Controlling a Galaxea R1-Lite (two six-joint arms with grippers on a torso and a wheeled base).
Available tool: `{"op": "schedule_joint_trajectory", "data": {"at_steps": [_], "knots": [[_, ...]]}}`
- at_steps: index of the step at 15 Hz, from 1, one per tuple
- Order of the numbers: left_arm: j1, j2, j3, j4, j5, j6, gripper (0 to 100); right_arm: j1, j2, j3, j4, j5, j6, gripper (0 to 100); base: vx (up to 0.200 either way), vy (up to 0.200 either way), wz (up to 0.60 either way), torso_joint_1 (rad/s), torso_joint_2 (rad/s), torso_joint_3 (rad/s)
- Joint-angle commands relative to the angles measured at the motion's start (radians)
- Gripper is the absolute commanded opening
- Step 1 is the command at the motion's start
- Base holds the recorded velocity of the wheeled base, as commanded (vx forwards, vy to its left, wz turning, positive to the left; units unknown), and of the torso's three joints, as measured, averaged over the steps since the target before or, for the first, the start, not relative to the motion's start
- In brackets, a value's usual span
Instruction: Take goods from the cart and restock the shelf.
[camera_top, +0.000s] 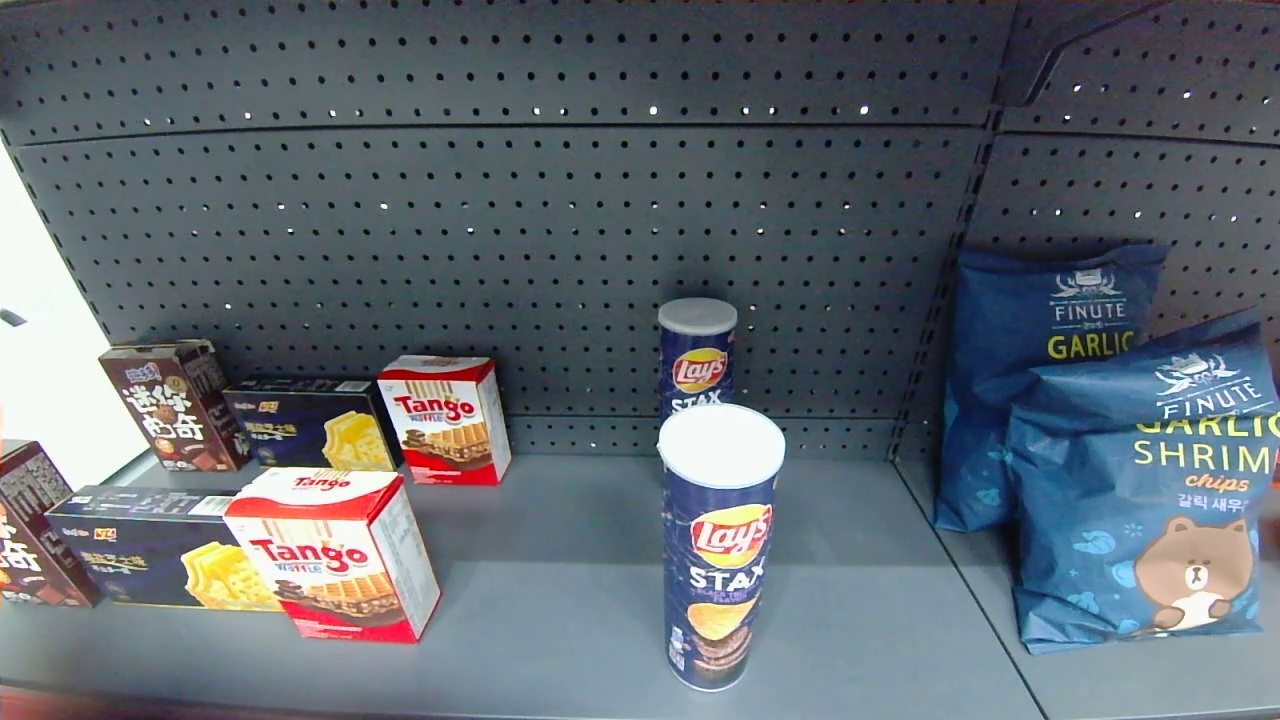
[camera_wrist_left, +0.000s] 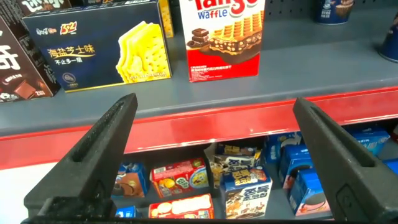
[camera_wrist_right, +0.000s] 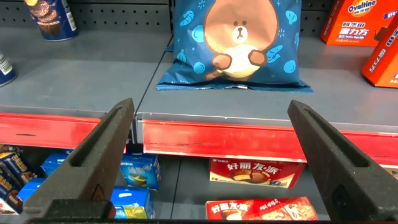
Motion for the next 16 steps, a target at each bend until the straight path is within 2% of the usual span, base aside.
{"op": "schedule_joint_trajectory", "data": {"at_steps": [1, 16], "knots": [[0.0, 0.0, 0.0, 0.0, 0.0, 0.0, 100, 0.0, 0.001, 0.0, -0.001, 0.0, 0.0, 100, 0.0, 0.0, 0.0, 0.0, 0.0, 0.0], [0.0, 0.0, 0.0, 0.0, -0.001, -0.006, 100, 0.0, 0.001, 0.0, -0.001, 0.0, 0.0, 100, 0.0, 0.0, 0.0, 0.0, 0.0, 0.0]]}}
